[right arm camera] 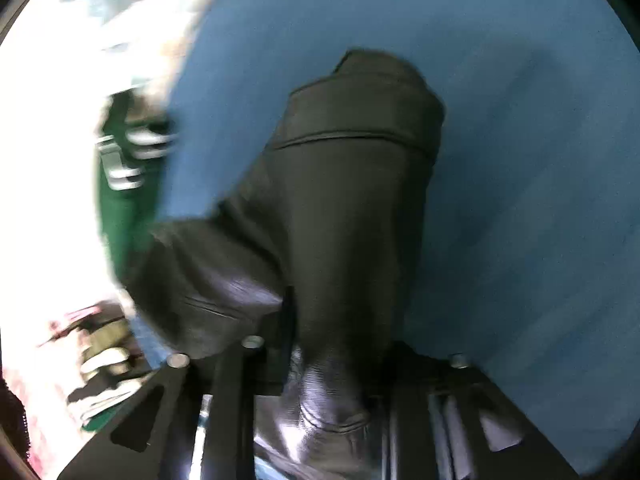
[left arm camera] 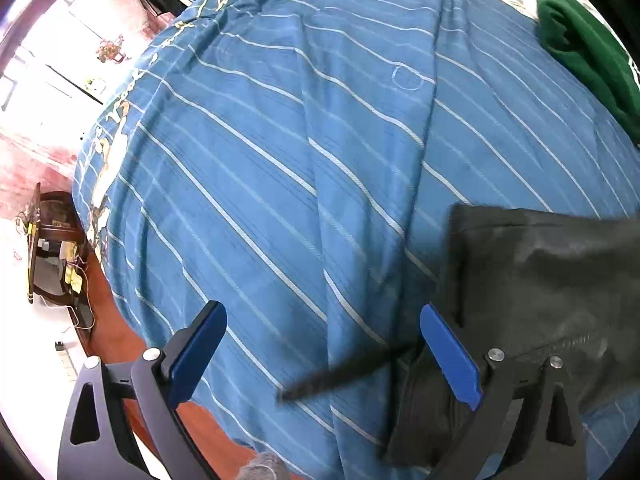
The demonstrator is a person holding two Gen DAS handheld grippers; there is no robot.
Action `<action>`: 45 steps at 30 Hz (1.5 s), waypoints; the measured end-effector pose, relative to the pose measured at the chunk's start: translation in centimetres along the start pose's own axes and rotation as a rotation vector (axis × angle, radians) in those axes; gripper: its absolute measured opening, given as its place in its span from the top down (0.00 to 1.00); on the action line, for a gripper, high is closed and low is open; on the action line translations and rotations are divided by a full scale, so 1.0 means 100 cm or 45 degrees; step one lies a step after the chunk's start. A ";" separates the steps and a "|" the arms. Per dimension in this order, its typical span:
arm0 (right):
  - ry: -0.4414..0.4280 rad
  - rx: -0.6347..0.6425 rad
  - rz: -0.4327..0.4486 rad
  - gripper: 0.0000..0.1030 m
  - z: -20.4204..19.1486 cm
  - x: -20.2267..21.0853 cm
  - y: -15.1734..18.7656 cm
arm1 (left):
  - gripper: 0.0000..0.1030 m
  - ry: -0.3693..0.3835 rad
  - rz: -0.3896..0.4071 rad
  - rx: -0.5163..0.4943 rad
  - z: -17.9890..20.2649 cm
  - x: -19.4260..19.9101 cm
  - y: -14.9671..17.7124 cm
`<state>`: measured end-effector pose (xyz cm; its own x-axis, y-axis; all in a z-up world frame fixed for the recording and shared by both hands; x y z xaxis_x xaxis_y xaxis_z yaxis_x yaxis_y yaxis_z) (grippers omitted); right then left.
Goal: Fold large clothes
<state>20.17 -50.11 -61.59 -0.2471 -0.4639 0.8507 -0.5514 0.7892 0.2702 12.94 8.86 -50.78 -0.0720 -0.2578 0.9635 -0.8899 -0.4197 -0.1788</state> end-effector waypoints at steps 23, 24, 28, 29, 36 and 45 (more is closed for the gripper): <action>0.435 0.905 -0.176 0.75 -0.199 -0.071 0.017 | 0.04 -0.009 -0.030 -0.026 0.042 -0.009 0.029; 0.413 0.929 -0.173 0.75 -0.208 -0.059 0.020 | 0.04 -0.044 -0.026 0.006 0.030 -0.013 0.031; 0.284 1.066 -0.369 0.75 -0.219 -0.051 0.078 | 0.04 -0.130 -0.025 0.124 -0.011 -0.037 0.030; 0.296 1.079 -0.420 0.75 -0.216 -0.062 0.092 | 0.04 -0.142 -0.026 0.139 -0.017 -0.043 0.030; 0.595 1.142 -0.376 0.73 -0.200 -0.163 0.119 | 0.00 -0.079 -0.008 0.177 -0.035 -0.091 0.026; 0.357 0.931 -0.198 0.73 -0.204 -0.061 0.069 | 0.00 -0.027 -0.019 0.194 -0.043 -0.076 0.014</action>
Point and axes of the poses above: each gripper's, at about its wrist camera, not at the fingertips, and x roughly against the way its jaws point, z to its right, y to its underside, the point moved 3 cm from there along -x, roughly the way its jaws point, and after that the axes turned 1 degree about -x, right-handed, at the moved point
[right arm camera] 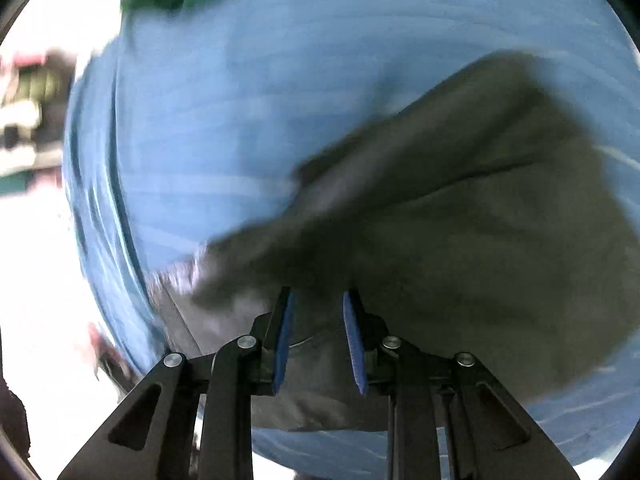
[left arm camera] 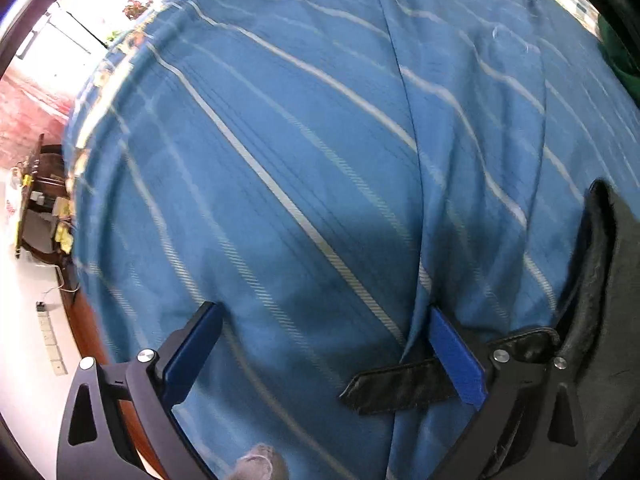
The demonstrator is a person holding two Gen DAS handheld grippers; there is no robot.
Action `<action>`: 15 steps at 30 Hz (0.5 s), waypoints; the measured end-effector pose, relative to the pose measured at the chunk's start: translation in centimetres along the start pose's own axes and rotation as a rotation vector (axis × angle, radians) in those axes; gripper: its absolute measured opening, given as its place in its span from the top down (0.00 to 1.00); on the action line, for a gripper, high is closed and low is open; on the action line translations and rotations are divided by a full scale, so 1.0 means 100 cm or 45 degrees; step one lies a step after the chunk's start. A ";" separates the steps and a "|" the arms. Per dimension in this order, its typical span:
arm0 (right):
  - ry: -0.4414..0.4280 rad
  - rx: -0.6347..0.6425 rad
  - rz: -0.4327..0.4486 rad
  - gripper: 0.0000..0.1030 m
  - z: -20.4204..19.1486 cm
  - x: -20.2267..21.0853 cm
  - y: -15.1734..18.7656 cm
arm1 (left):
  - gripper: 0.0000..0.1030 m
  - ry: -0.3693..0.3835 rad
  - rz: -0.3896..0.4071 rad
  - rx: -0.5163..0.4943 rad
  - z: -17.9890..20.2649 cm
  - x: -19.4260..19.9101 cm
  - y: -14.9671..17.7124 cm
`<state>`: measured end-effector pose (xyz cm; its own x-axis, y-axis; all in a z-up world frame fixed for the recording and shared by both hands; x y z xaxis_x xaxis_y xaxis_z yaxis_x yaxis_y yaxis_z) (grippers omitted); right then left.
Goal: Fold large clothes
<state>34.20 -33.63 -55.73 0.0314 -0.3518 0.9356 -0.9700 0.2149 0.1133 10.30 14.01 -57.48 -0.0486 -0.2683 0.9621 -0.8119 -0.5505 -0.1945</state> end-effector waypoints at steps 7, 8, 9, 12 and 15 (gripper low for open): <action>-0.030 -0.150 -0.009 0.75 0.056 -0.059 -0.056 | 0.00 0.038 0.165 -0.077 0.060 0.099 -0.004; -0.038 -0.120 -0.018 0.75 0.054 -0.050 -0.056 | 0.00 0.087 0.175 -0.125 0.086 0.114 0.000; -0.057 -0.099 -0.012 0.75 0.056 -0.043 -0.053 | 0.00 0.125 0.181 -0.161 0.108 0.122 0.003; -0.163 -0.115 0.110 0.63 0.085 0.013 -0.026 | 0.00 0.251 0.171 -0.279 0.178 0.136 0.028; -0.235 -0.208 0.280 0.28 0.127 0.058 0.013 | 0.00 0.348 0.125 -0.372 0.248 0.132 0.050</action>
Point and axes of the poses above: each gripper's, at about its wrist camera, not at the fingertips, and x roughly against the way its jaws point, z to its right, y to its underside, the point moved 3 cm from there along -x, roughly the way its jaws point, and after that the axes turned 1 degree about -x, right-handed, at the moved point
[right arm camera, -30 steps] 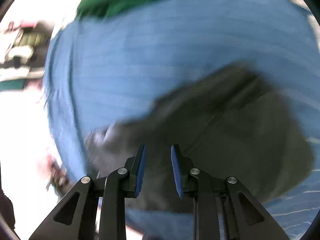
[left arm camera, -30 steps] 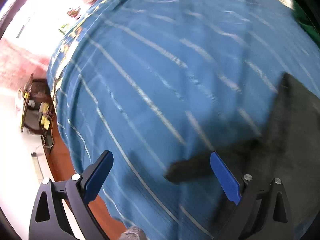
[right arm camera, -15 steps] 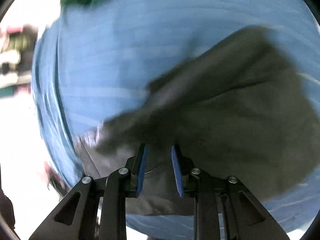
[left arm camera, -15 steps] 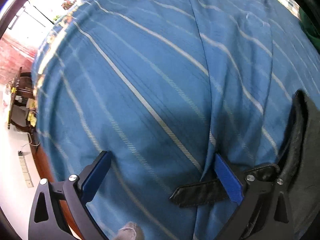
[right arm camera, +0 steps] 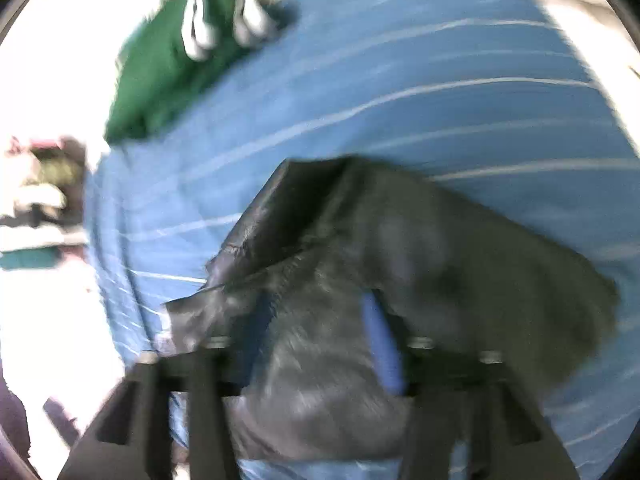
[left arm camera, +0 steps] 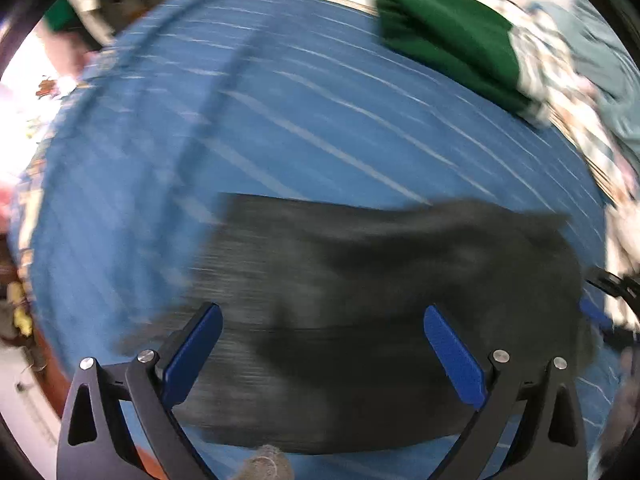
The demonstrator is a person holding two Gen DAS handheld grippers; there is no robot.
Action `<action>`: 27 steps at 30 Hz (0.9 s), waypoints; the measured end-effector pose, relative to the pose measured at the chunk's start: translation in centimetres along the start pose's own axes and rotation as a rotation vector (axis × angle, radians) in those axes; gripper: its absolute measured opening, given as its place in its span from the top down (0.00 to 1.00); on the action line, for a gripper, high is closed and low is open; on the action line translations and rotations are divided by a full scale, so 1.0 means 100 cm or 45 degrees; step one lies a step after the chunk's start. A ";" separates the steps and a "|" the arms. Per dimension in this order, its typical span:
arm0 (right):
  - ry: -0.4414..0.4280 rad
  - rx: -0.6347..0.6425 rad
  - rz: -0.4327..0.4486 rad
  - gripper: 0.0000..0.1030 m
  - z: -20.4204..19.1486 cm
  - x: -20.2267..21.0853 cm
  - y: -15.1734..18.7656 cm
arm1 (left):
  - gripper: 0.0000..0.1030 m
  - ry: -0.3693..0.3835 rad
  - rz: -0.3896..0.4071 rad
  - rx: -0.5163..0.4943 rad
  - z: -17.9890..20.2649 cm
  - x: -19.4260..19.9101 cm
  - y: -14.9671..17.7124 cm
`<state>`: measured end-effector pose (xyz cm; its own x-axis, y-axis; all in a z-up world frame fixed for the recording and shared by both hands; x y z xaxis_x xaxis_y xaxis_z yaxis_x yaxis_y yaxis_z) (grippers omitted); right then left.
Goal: Fold large clothes
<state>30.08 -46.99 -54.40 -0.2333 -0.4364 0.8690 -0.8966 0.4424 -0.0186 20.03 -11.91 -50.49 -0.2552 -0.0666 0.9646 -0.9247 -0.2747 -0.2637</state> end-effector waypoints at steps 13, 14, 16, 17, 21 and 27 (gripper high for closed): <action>-0.514 -0.362 -0.052 0.24 0.126 -0.072 0.032 | 0.00 -0.093 -0.057 -0.127 0.026 -0.068 0.016; -0.559 -0.363 -0.012 0.24 0.123 -0.075 0.027 | 0.00 -0.097 -0.057 -0.135 0.024 -0.067 0.013; -0.585 -0.378 0.022 0.25 0.114 -0.079 0.016 | 0.00 -0.097 -0.057 -0.152 0.024 -0.066 0.010; -0.589 -0.374 0.038 0.29 0.112 -0.078 0.014 | 0.00 -0.095 -0.053 -0.162 0.025 -0.067 0.010; -0.578 -0.373 0.134 0.80 0.101 -0.060 0.009 | 0.00 -0.080 -0.038 -0.210 0.036 -0.072 0.002; -0.654 -0.282 0.334 0.83 0.061 0.020 0.011 | 0.00 0.025 -0.003 -0.358 0.084 -0.075 -0.015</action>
Point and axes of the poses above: each gripper's, at about its wrist camera, not at the fingertips, and x roughly against the way its jaws point, z to its right, y to its underside, the point moved 3 cm from there along -x, roughly the way its jaws point, and after that the axes turned 1 degree about -x, right-handed, at the moved point
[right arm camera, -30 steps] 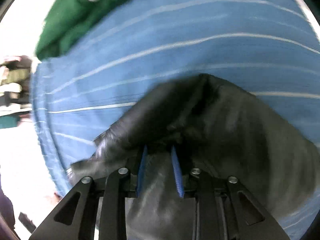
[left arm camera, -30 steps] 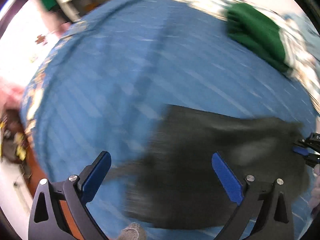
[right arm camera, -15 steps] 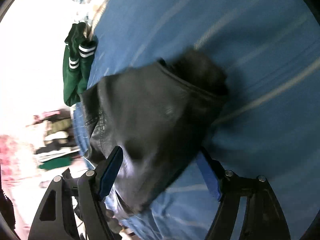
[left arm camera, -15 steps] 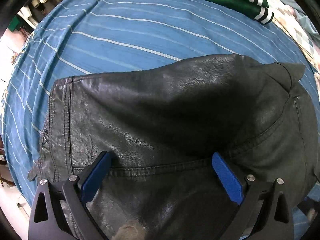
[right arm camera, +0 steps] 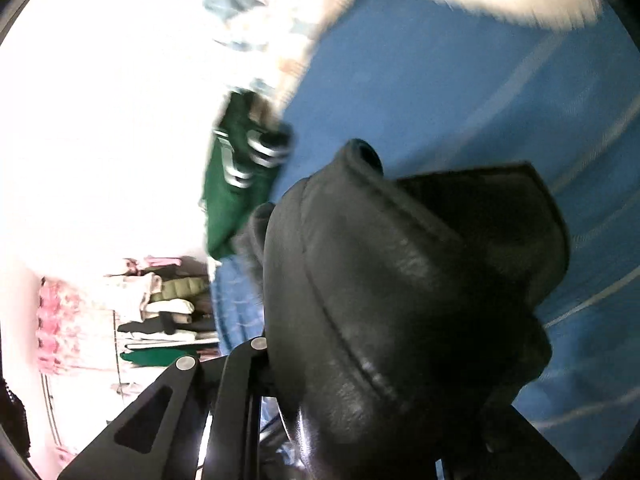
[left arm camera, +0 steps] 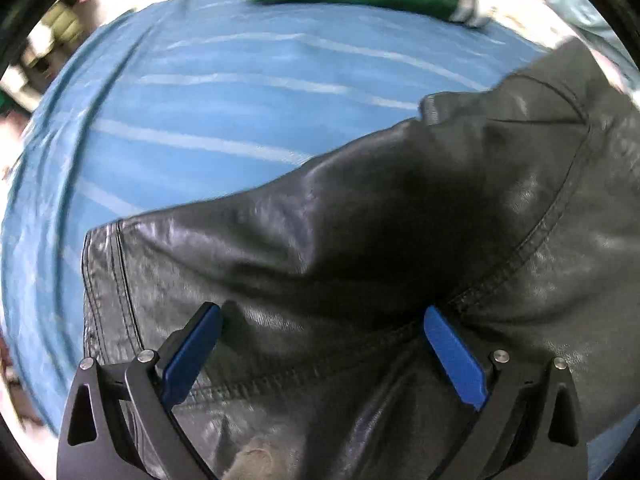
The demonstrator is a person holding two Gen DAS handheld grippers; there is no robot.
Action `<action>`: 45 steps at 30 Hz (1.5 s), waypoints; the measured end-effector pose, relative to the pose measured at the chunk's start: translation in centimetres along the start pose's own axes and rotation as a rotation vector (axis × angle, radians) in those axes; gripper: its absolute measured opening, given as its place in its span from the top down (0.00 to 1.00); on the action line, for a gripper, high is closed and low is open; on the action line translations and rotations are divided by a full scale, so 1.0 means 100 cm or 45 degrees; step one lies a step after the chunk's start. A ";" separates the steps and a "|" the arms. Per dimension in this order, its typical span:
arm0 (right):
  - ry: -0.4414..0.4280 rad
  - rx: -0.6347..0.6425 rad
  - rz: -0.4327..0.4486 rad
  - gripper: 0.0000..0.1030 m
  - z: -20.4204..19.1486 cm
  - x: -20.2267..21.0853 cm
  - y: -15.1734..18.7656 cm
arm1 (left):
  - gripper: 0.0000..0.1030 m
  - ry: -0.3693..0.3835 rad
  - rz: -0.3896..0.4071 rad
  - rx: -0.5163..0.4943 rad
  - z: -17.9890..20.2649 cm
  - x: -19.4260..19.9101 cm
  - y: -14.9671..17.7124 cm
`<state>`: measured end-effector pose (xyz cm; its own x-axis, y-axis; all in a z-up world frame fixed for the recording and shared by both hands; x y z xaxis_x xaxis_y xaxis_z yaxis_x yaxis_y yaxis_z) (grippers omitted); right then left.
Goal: Fold large clothes
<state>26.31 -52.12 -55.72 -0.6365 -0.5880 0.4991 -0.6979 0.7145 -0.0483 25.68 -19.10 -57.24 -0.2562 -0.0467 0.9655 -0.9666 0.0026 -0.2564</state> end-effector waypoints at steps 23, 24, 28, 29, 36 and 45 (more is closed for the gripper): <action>0.331 1.066 -0.555 0.83 -0.168 -0.162 0.208 | 0.00 0.153 -0.052 0.806 -0.143 0.079 0.132; 0.358 1.088 -0.595 0.83 -0.161 -0.173 0.223 | 0.00 0.086 -0.048 0.832 -0.158 0.086 0.150; 0.552 1.144 -0.851 0.69 -0.111 -0.232 0.285 | 0.00 -0.033 -0.065 0.841 -0.180 0.091 0.195; 0.542 1.142 -0.866 0.64 -0.112 -0.233 0.287 | 0.00 -0.035 -0.071 0.844 -0.187 0.090 0.202; 0.327 1.038 -1.018 0.15 -0.174 -0.166 0.260 | 0.00 0.011 0.008 0.899 -0.183 0.133 0.221; 0.601 0.836 -0.853 0.78 -0.147 -0.207 0.137 | 0.00 -0.020 0.115 0.858 -0.184 0.140 0.189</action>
<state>34.79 -24.60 -54.04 0.0400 -0.4789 0.8770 -0.9909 -0.1318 -0.0268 3.65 -1.33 -47.72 -0.3304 -0.0896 0.9396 -0.7233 -0.6155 -0.3131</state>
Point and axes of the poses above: each gripper's, at about its wrist camera, not at the fingertips, and x roughly against the way its jaws point, z to its right, y to its underside, the point moved 3 cm from there along -x, roughly the way its jaws point, and after that the axes turned 1 degree about -x, right-handed, at the moved point
